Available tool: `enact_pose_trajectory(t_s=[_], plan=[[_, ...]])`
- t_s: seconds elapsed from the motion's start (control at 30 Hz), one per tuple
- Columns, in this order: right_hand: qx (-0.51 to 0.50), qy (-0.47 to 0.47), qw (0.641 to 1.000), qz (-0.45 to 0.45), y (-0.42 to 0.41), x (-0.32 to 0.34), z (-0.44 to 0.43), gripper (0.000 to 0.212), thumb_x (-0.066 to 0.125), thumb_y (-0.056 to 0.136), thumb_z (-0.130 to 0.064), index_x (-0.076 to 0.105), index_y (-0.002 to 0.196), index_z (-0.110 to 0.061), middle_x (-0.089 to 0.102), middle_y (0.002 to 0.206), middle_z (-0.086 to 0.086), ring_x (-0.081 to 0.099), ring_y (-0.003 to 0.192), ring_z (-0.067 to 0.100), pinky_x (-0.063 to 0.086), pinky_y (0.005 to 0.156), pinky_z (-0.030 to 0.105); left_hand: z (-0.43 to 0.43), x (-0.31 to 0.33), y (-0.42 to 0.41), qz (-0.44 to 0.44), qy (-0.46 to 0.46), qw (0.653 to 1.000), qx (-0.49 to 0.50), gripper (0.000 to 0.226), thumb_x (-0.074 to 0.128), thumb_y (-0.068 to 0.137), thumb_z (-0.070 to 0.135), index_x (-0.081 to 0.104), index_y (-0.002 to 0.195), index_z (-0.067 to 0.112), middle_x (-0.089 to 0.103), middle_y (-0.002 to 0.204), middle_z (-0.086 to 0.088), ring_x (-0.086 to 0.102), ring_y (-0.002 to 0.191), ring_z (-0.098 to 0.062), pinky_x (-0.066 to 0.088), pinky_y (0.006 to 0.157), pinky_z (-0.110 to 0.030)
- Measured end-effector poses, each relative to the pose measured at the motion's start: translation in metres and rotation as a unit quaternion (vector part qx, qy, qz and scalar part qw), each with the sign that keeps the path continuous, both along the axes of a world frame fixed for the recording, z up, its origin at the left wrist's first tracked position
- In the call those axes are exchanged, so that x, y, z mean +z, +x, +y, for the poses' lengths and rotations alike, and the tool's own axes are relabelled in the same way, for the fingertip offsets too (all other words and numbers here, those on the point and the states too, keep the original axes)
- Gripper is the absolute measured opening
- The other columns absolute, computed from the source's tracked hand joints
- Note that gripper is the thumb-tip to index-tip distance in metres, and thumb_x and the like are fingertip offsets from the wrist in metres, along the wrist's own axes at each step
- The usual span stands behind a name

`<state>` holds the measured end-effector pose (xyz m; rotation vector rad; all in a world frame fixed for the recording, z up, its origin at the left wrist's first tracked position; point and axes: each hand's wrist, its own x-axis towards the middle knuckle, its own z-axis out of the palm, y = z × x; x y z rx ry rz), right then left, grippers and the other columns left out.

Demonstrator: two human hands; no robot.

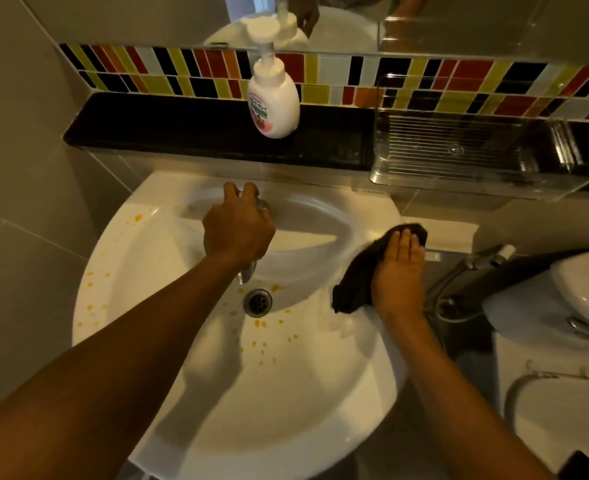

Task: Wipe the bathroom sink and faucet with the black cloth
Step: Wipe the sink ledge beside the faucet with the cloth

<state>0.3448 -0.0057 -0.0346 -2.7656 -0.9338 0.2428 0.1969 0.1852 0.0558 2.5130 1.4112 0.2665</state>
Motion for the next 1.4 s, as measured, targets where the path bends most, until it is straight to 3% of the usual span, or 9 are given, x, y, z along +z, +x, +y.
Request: enact_pose_trajectory(t_s=[0.23,0.33,0.4,0.5,0.73,0.97,1.2,1.3,1.4], plan=[[0.159,-0.091,0.978,-0.101,0.028,-0.005,0.093,0.087,0.067,0.084,-0.025,0.013,0.149,-0.001,0.023,0.155,0.020,0.019,0.145,0.037,0.013,0.121,0.045,0.001,0.002,0.000,-0.004,-0.008,1.000,0.000,0.036,0.044,0.095,0.032,0.047,0.127,0.018,0.046,0.129,-0.012,0.060,0.088,-0.033,0.054,0.081,-0.046],[0.190,-0.039,0.976,-0.098,0.013,-0.008,0.100,0.084,0.076,0.076,-0.020,0.031,0.144,-0.001,0.035,0.151,0.020,0.029,0.141,0.038,0.017,0.118,0.046,0.002,0.000,0.000,-0.005,-0.001,1.000,0.002,0.036,0.045,0.094,0.033,0.048,0.126,0.018,0.048,0.127,-0.011,0.061,0.085,-0.031,0.055,0.078,-0.043],[0.213,0.032,0.976,-0.042,-0.004,-0.011,0.112,0.069,0.066,0.085,-0.019,0.034,0.143,-0.003,0.031,0.154,0.017,0.025,0.144,0.034,0.015,0.120,0.045,0.002,-0.002,0.000,-0.005,0.002,1.000,0.002,0.035,0.045,0.094,0.034,0.048,0.125,0.018,0.048,0.126,-0.011,0.061,0.082,-0.030,0.055,0.076,-0.043],[0.271,0.039,0.962,0.001,-0.043,-0.020,0.137,0.072,0.062,0.086,-0.037,0.032,0.145,-0.009,0.029,0.155,0.015,0.021,0.145,0.032,0.013,0.121,0.045,0.002,-0.004,0.000,-0.010,0.012,1.000,0.009,0.034,0.046,0.093,0.035,0.049,0.123,0.019,0.049,0.123,-0.010,0.060,0.079,-0.028,0.056,0.072,-0.041],[0.160,0.043,0.986,0.016,-0.114,-0.029,0.144,0.077,0.042,0.093,-0.053,0.018,0.150,-0.007,0.019,0.158,0.019,0.009,0.147,0.035,-0.005,0.119,0.046,0.004,-0.008,0.001,-0.012,0.008,1.000,0.017,0.038,0.046,0.093,0.040,0.049,0.126,0.022,0.050,0.129,-0.007,0.062,0.086,-0.027,0.055,0.074,-0.035],[0.228,0.072,0.971,-0.004,-0.048,-0.034,0.111,0.067,0.028,0.095,-0.053,0.026,0.148,-0.013,0.028,0.157,0.010,0.020,0.146,0.025,0.013,0.121,0.042,0.004,-0.009,0.000,-0.016,0.018,1.000,0.012,0.037,0.046,0.094,0.037,0.049,0.126,0.021,0.050,0.129,-0.010,0.062,0.085,-0.027,0.050,0.071,-0.031],[0.239,0.014,0.968,-0.068,-0.005,-0.021,0.071,0.074,0.001,0.093,-0.060,0.028,0.148,-0.018,0.029,0.157,0.000,0.016,0.147,0.016,0.008,0.122,0.040,0.006,-0.008,-0.001,-0.012,0.009,1.000,0.006,0.036,0.046,0.093,0.036,0.049,0.125,0.019,0.048,0.128,-0.010,0.061,0.083,-0.029,0.056,0.075,-0.039],[0.240,-0.021,0.966,-0.090,0.004,-0.018,0.062,0.059,0.016,0.099,-0.051,0.036,0.145,-0.020,0.036,0.153,0.002,0.025,0.145,0.019,0.008,0.120,0.036,0.006,-0.007,-0.002,-0.013,0.005,1.000,0.004,0.036,0.046,0.093,0.035,0.049,0.125,0.018,0.048,0.128,-0.011,0.061,0.084,-0.029,0.056,0.078,-0.042],[0.236,-0.062,0.962,-0.121,0.015,-0.012,0.067,0.043,0.053,0.094,-0.029,0.047,0.135,-0.016,0.048,0.142,0.008,0.041,0.133,0.027,0.027,0.113,0.036,0.005,-0.006,-0.002,-0.016,0.000,1.000,0.005,0.036,0.046,0.094,0.034,0.049,0.126,0.018,0.048,0.128,-0.011,0.061,0.086,-0.030,0.056,0.079,-0.043]])
